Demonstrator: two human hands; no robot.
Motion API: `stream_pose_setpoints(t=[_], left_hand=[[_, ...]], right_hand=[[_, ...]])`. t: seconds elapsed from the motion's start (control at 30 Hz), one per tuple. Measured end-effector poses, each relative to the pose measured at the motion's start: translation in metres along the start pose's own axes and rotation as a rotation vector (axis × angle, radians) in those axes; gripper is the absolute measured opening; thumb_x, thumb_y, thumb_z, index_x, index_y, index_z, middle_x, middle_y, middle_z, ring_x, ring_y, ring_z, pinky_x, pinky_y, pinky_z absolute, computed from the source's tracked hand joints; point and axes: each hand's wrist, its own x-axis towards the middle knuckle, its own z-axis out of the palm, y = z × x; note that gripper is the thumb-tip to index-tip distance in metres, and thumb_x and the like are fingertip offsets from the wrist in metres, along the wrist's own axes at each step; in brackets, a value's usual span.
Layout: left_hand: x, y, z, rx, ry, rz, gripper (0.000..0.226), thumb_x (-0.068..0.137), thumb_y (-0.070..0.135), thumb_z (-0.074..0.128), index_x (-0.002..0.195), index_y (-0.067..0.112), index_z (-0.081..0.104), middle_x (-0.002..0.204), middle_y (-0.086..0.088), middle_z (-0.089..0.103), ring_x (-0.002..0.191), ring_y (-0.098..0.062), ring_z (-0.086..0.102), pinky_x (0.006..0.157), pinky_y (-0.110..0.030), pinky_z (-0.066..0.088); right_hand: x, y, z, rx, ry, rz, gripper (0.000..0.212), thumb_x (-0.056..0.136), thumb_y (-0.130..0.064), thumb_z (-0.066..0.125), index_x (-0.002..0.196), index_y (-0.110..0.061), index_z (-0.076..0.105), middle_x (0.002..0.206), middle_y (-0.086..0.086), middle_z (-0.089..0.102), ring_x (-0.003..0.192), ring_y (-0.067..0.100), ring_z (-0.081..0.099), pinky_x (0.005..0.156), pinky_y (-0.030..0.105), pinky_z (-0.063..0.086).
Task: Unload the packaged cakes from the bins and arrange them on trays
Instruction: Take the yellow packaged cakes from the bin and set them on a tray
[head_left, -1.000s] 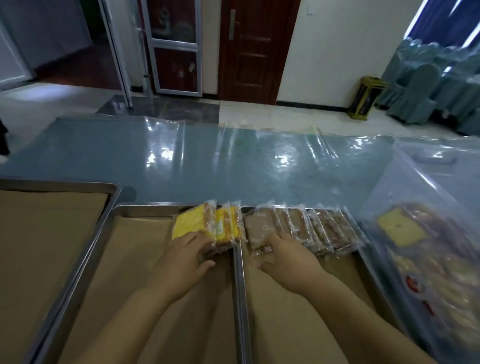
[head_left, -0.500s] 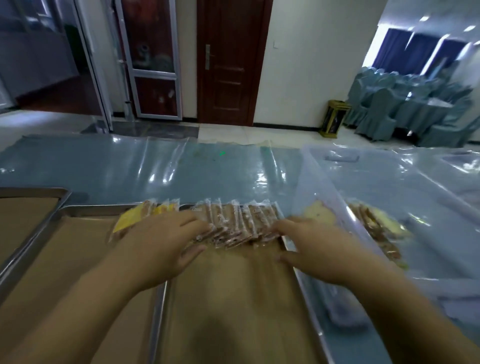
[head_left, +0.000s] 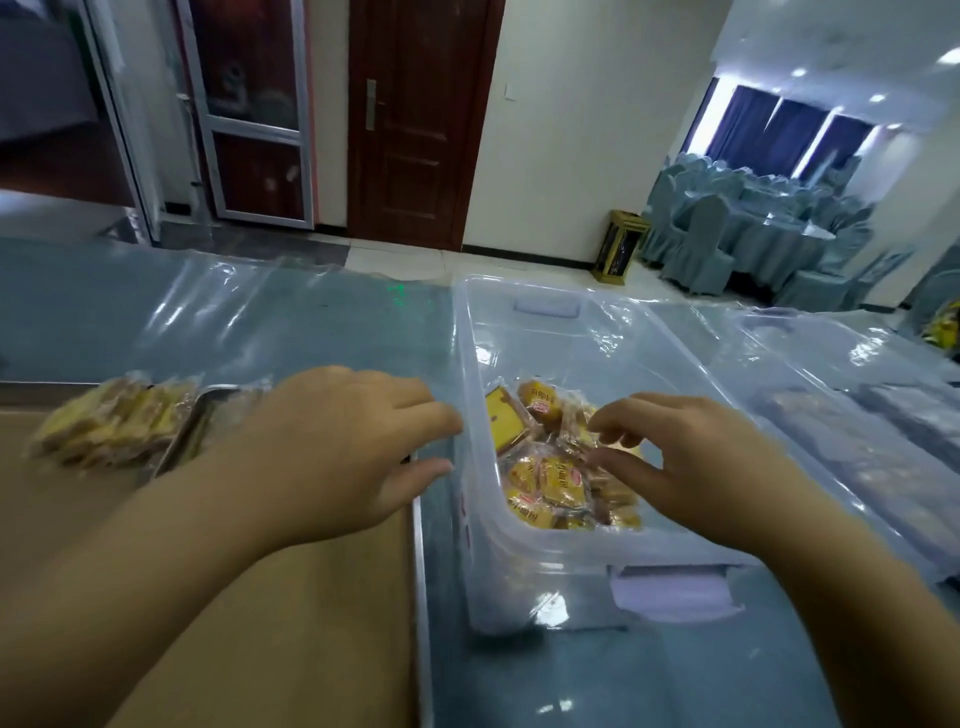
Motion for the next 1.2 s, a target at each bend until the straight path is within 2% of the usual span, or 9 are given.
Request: stream_pose_setpoints(t=[0.1, 0.27, 0.4, 0.47, 0.6, 0.8, 1.0, 1.13, 1.2], left_hand=[[0.027, -0.001, 0.014, 0.006, 0.013, 0.05, 0.033, 0.083, 0.042, 0.05, 0.095, 0.019, 0.07, 0.079, 0.003, 0.068, 0.061, -0.021, 0.064, 0.045, -0.035, 0.05], [0.084, -0.013, 0.051, -0.033, -0.039, 0.152, 0.023, 0.084, 0.038, 0.061, 0.094, 0.019, 0.069, 0.079, 0.001, 0.069, 0.059, -0.02, 0.063, 0.044, -0.034, 0.051], [0.128, -0.025, 0.093, -0.038, -0.208, 0.089, 0.03, 0.09, 0.047, 0.048, 0.114, 0.03, 0.055, 0.102, 0.009, 0.064, 0.084, -0.014, 0.061, 0.061, -0.027, 0.045], [0.148, -0.03, 0.112, 0.001, -0.33, 0.056, 0.031, 0.092, 0.047, 0.044, 0.119, 0.032, 0.05, 0.107, 0.009, 0.061, 0.089, -0.014, 0.059, 0.062, -0.026, 0.039], [0.18, -0.034, 0.147, 0.066, -0.525, -0.006, 0.029, 0.091, 0.039, 0.049, 0.117, 0.028, 0.05, 0.107, 0.003, 0.059, 0.092, -0.02, 0.058, 0.062, -0.03, 0.036], [0.22, -0.036, 0.193, -0.052, -0.826, -0.22, 0.032, 0.087, 0.029, 0.059, 0.119, 0.026, 0.054, 0.114, 0.0, 0.057, 0.094, -0.019, 0.053, 0.072, -0.033, 0.044], [0.234, -0.052, 0.244, 0.164, -1.142, -0.255, 0.048, 0.085, 0.008, 0.063, 0.13, 0.014, 0.049, 0.129, -0.01, 0.053, 0.11, -0.03, 0.056, 0.082, -0.038, 0.049], [0.239, -0.065, 0.269, 0.254, -1.156, -0.225, 0.061, 0.083, -0.001, 0.059, 0.139, 0.015, 0.039, 0.136, -0.01, 0.047, 0.114, -0.031, 0.053, 0.075, -0.036, 0.044], [0.24, -0.071, 0.279, 0.309, -1.125, -0.184, 0.064, 0.086, 0.001, 0.056, 0.143, 0.018, 0.031, 0.143, -0.009, 0.037, 0.12, -0.033, 0.047, 0.075, -0.037, 0.042]], right_hand=[[0.009, 0.037, 0.011, -0.058, -0.067, 0.06, 0.025, 0.086, -0.044, 0.058, 0.106, -0.03, 0.064, 0.096, -0.013, 0.065, 0.084, 0.011, 0.061, 0.069, 0.031, 0.051], [0.037, 0.097, 0.038, -0.141, -0.328, 0.216, 0.034, 0.087, -0.052, 0.054, 0.116, -0.034, 0.053, 0.106, -0.015, 0.06, 0.093, 0.008, 0.056, 0.08, 0.029, 0.05], [0.06, 0.144, 0.062, -0.175, -0.573, 0.332, 0.046, 0.083, -0.057, 0.057, 0.122, -0.033, 0.049, 0.114, -0.008, 0.058, 0.097, 0.014, 0.055, 0.085, 0.033, 0.048], [0.072, 0.165, 0.074, -0.156, -0.632, 0.348, 0.049, 0.082, -0.056, 0.06, 0.123, -0.03, 0.049, 0.117, -0.004, 0.058, 0.1, 0.018, 0.055, 0.085, 0.032, 0.047], [0.1, 0.198, 0.099, -0.108, -0.67, 0.322, 0.051, 0.083, -0.049, 0.064, 0.125, -0.025, 0.049, 0.122, 0.001, 0.056, 0.106, 0.023, 0.054, 0.084, 0.032, 0.042], [0.149, 0.226, 0.132, -0.064, -0.649, 0.223, 0.06, 0.081, -0.037, 0.07, 0.131, -0.018, 0.043, 0.126, 0.007, 0.055, 0.109, 0.027, 0.053, 0.085, 0.036, 0.044], [0.169, 0.241, 0.162, 0.026, -0.697, 0.25, 0.08, 0.071, -0.036, 0.079, 0.135, -0.014, 0.037, 0.132, 0.01, 0.049, 0.115, 0.03, 0.051, 0.089, 0.037, 0.044], [0.17, 0.238, 0.182, 0.07, -0.764, 0.26, 0.079, 0.07, -0.034, 0.078, 0.135, -0.013, 0.036, 0.132, 0.01, 0.048, 0.11, 0.029, 0.053, 0.081, 0.034, 0.048], [0.169, 0.238, 0.19, 0.102, -0.779, 0.289, 0.083, 0.075, -0.028, 0.073, 0.142, -0.011, 0.026, 0.137, 0.012, 0.044, 0.114, 0.031, 0.052, 0.079, 0.033, 0.045]])
